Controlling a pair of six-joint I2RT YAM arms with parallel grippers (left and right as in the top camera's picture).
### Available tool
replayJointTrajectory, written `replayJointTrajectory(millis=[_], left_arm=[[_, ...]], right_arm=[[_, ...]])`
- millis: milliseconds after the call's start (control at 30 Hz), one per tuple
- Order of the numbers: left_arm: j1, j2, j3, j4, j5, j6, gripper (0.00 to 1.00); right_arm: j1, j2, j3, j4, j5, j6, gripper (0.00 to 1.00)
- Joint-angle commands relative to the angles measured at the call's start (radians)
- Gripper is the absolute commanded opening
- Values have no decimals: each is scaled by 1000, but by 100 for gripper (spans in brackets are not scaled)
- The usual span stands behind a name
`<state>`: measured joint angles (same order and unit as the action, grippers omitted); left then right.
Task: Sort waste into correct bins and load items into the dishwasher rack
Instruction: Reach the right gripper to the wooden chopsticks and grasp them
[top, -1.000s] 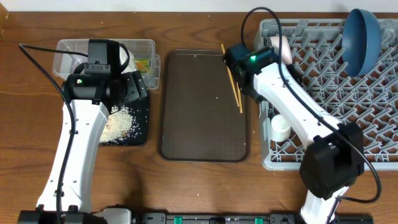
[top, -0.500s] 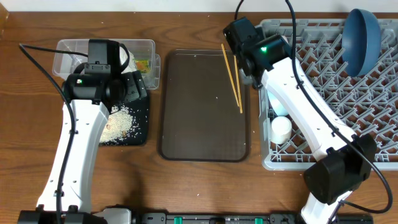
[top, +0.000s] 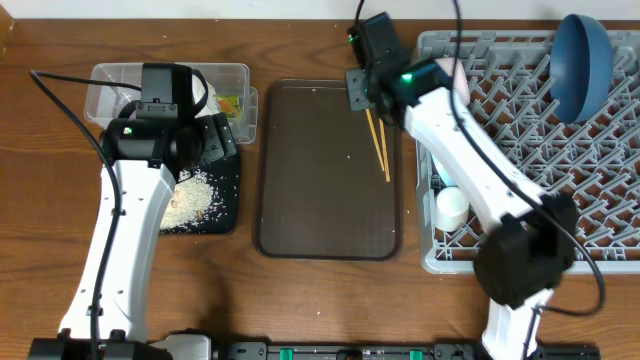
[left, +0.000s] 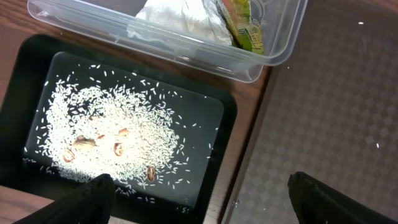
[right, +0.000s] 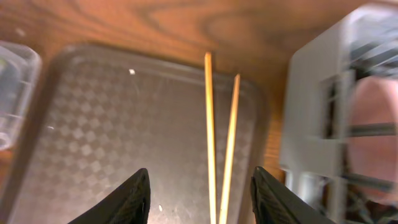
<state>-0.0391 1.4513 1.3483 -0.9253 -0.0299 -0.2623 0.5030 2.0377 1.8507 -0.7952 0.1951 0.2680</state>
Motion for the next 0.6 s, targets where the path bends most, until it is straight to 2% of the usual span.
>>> replayJointTrajectory(millis=[0,200,467,567], left_arm=[[5,6,-3,-1,-12,2,91],[5,6,-3,-1,-12,2,91],[5,6,-3,-1,-12,2,91],[5,6,-3,-1,-12,2,91]], right_arm=[[-21,80,-7,2,-23,35,49],[-59,144,-7,30,-80,33,45],[-57,207,-7,100,-98,-145,45],[-57,237,-7,109,-94,-154,45]])
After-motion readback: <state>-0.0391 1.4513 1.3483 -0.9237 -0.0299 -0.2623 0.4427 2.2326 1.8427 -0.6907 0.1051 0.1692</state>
